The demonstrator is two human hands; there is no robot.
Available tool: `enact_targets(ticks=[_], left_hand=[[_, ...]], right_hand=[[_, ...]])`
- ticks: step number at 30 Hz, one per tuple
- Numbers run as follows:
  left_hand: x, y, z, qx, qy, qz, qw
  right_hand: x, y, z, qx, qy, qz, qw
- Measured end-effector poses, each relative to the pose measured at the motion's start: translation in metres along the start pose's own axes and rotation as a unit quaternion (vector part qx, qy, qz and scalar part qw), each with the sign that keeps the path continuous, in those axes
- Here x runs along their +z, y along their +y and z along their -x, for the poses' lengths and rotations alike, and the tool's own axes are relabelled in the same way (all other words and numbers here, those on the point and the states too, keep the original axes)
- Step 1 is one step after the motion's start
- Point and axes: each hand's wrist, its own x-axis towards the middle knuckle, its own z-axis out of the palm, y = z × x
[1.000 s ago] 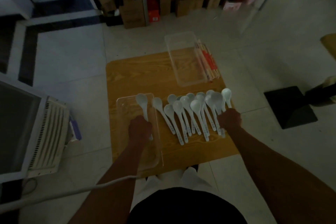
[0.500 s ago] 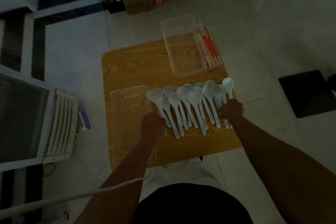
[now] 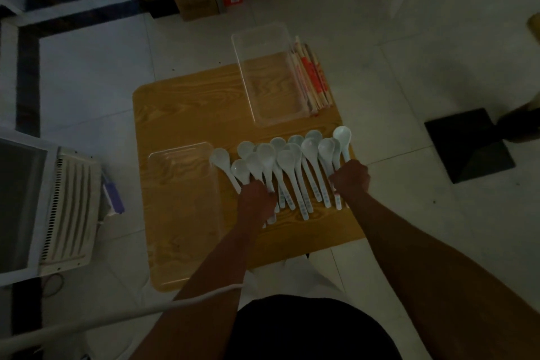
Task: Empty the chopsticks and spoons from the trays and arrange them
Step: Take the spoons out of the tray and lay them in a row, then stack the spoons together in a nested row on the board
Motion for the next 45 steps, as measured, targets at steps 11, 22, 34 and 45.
enact_targets(ticks=[11, 22, 34, 45], left_hand=[[0.017, 0.020, -0.014, -0.026, 0.004, 0.035, 0.999], [0.010, -0.001, -0.019, 0.001, 0.037, 0.042, 0.998], [-0.101, -0.118, 0.000, 0.022, 0.157, 0.024, 0.987], [-0.127, -0.206, 0.030, -0.115, 0.156, -0.044, 0.980]], right_hand=[[-0.007, 0.012, 0.006, -0.058, 0.000, 0.012, 0.998], [0.012, -0.015, 0.026, -0.179, -0.012, 0.043, 0.983], [0.093, -0.108, 0.121, -0.269, -0.099, 0.010, 0.958], [0.147, -0.127, 0.167, -0.219, -0.138, 0.076, 0.963]])
